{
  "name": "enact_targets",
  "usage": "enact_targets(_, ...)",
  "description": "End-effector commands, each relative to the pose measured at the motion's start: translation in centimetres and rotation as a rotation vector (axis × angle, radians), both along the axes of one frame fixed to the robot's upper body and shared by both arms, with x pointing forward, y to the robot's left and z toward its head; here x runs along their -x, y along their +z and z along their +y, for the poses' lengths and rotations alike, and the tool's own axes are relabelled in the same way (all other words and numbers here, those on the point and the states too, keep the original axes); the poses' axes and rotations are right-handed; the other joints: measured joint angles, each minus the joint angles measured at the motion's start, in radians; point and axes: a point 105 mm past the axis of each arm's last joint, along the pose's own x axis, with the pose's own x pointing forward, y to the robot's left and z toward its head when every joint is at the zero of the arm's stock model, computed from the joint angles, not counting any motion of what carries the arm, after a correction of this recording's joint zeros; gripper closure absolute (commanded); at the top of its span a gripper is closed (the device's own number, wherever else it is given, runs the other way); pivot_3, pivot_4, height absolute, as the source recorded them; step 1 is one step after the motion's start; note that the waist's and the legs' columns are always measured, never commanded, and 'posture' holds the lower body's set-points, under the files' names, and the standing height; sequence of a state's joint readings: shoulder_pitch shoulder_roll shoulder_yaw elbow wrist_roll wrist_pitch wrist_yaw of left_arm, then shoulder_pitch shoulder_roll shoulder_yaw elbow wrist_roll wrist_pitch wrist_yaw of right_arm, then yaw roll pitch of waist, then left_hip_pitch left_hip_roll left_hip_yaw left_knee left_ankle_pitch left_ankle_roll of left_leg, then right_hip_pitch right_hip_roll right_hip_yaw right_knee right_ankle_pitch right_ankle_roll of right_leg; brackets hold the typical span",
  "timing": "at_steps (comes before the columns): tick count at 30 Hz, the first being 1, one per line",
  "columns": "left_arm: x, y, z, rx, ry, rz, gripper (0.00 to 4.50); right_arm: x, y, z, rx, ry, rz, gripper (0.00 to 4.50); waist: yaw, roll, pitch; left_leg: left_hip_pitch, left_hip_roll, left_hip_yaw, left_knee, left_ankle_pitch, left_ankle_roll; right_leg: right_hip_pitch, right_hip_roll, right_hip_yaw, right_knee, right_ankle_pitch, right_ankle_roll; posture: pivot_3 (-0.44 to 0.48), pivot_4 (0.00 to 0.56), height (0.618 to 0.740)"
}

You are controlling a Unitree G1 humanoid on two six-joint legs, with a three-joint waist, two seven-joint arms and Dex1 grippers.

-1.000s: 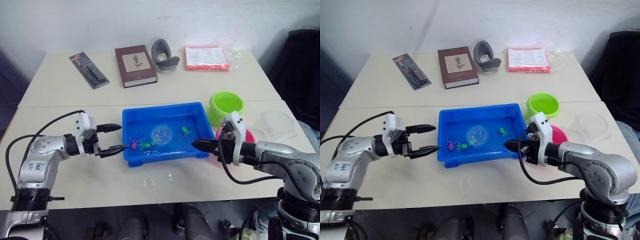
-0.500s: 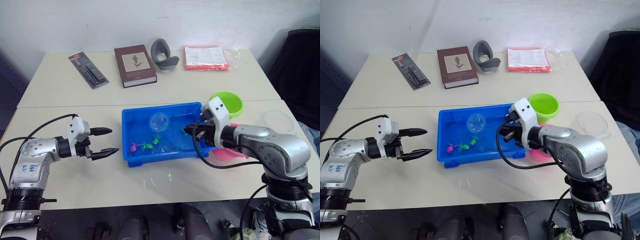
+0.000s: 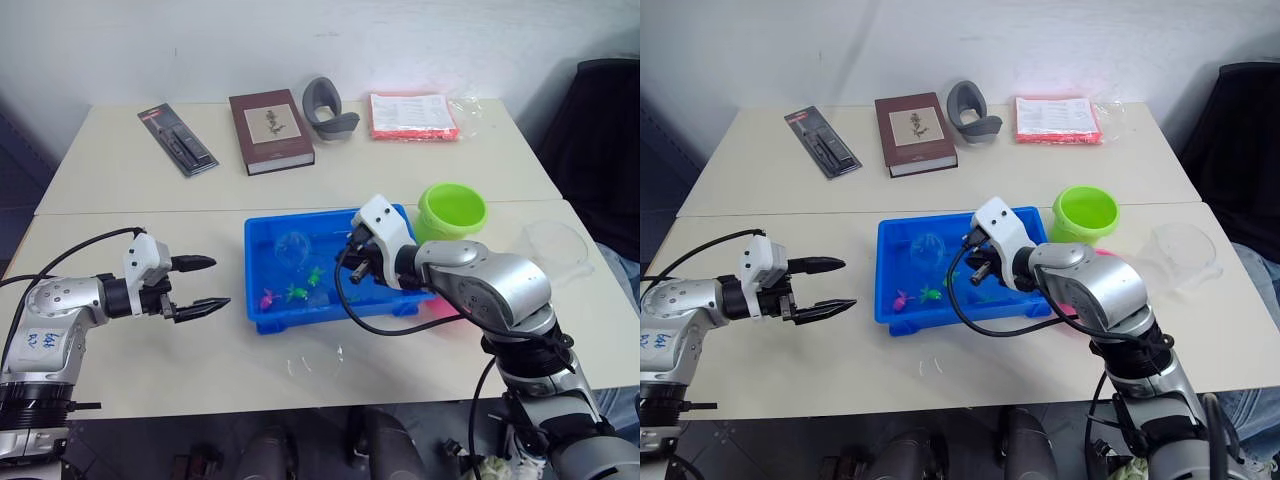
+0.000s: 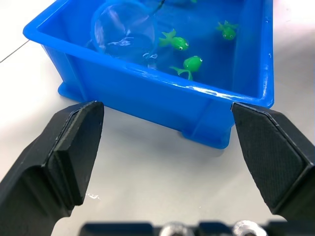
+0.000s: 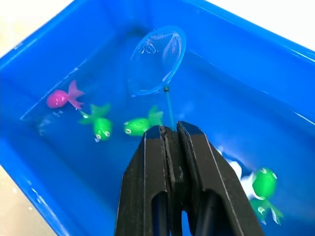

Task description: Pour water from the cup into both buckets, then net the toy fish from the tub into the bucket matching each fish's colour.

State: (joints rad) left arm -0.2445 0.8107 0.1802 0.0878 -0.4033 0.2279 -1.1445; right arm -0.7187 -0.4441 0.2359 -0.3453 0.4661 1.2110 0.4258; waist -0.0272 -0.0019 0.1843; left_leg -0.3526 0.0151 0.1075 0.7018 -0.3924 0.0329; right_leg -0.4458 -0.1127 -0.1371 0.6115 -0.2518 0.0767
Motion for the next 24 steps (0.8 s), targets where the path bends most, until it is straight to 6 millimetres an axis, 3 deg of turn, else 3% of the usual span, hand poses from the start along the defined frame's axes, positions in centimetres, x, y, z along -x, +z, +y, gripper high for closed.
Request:
enact_targets(1, 0.4, 0.8, 0.3, -0.002, 0.011, -0.031, 0.06, 1.5, 1.6, 0.6, -0.032, 0.069, -0.022, 4.50, -0.001, 0.000, 0.000, 0.000, 0.000, 0.000, 0.000, 0.000, 0.000, 0.000, 0.000, 0.000, 0.000, 0.000, 0.000, 0.000, 0.150, 0.740)
enact_targets(8, 0.8, 0.6, 0.2, 0.000, 0.014, -0.022, 0.06, 4.2, 0.1, 0.7, -0.013, 0.152, 0.100, 4.50, 0.000, 0.000, 0.000, 0.000, 0.000, 0.000, 0.000, 0.000, 0.000, 0.000, 0.000, 0.001, 0.000, 0.000, 0.000, 0.000, 0.150, 0.740)
enact_targets(15, 0.8, 0.6, 0.0, 0.005, 0.010, -0.015, 0.06, 3.1, -0.8, -0.6, 0.114, 0.079, 0.040, 4.50, 0.000, 0.000, 0.000, 0.000, 0.000, 0.000, 0.000, 0.000, 0.000, 0.000, 0.000, 0.001, 0.000, 0.000, 0.000, 0.000, 0.150, 0.740)
enact_targets(24, 0.9, 0.5, 0.1, 0.007, 0.012, -0.013, 0.06, 3.4, -1.1, 0.0, 0.148, 0.136, 0.030, 4.50, 0.000, 0.000, 0.000, 0.000, 0.000, 0.000, 0.000, 0.000, 0.000, 0.000, 0.000, 0.000, 0.000, 0.000, 0.000, 0.000, 0.150, 0.740)
